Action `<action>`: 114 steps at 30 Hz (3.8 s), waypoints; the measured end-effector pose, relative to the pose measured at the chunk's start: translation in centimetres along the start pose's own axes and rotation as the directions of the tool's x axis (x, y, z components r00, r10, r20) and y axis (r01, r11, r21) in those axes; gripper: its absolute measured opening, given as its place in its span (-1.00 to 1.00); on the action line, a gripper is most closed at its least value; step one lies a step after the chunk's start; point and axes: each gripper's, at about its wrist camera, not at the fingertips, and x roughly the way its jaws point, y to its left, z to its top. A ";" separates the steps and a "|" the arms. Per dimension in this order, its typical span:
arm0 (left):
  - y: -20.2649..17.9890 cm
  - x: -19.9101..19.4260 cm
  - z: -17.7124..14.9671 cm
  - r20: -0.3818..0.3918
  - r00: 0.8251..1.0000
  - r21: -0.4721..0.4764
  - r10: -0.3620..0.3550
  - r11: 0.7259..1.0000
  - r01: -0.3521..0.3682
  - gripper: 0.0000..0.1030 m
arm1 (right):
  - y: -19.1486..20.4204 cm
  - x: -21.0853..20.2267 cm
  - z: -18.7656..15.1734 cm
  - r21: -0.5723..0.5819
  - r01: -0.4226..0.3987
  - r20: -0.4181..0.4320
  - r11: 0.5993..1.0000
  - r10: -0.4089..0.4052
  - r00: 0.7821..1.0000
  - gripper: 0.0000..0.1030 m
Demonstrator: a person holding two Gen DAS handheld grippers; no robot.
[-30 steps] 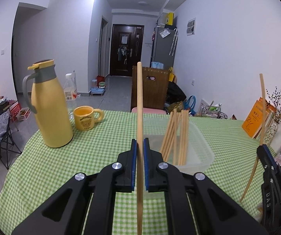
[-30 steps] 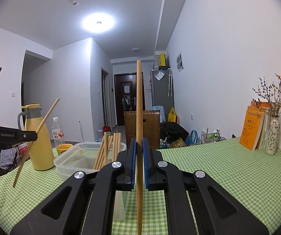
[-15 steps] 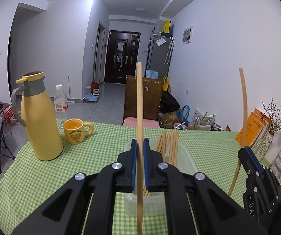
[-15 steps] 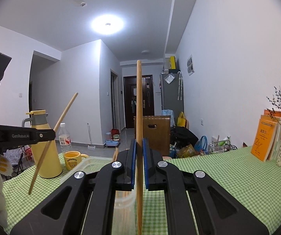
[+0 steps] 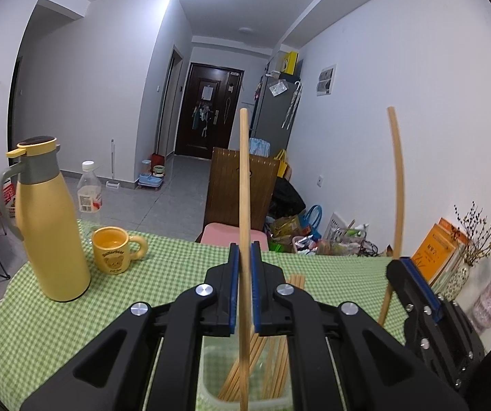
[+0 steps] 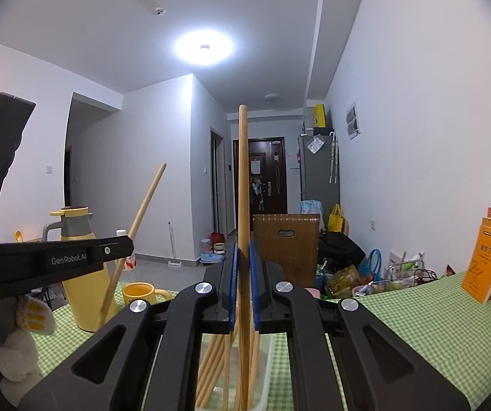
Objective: Organize utensils
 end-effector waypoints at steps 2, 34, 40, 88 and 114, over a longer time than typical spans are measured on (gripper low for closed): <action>0.0 0.9 0.1 -0.001 1.000 -0.002 0.002 1.000 -0.002 -0.92 | -0.3 0.9 -0.1 0.017 -0.011 -0.010 1.000 0.011 1.000 -0.86; 4.1 4.8 -6.1 -0.045 0.998 0.042 -0.040 0.998 0.042 0.29 | -1.7 2.4 -5.5 0.004 -0.035 -0.143 0.999 0.035 0.989 0.45; 6.1 0.8 -7.0 0.012 1.000 0.004 -0.025 1.000 0.025 0.86 | -2.4 -0.1 -5.5 0.010 -0.005 -0.157 1.000 0.006 0.988 0.85; 5.3 -20.2 -22.2 0.103 0.993 0.105 0.065 0.992 -0.076 0.86 | 2.7 -19.6 -11.9 -0.071 -0.027 -0.228 0.997 0.010 0.974 0.85; 4.2 -19.9 -27.5 -0.041 0.999 0.172 0.022 0.985 -0.015 0.86 | 2.7 -21.5 -15.6 -0.030 0.046 -0.311 0.998 -0.053 0.949 0.85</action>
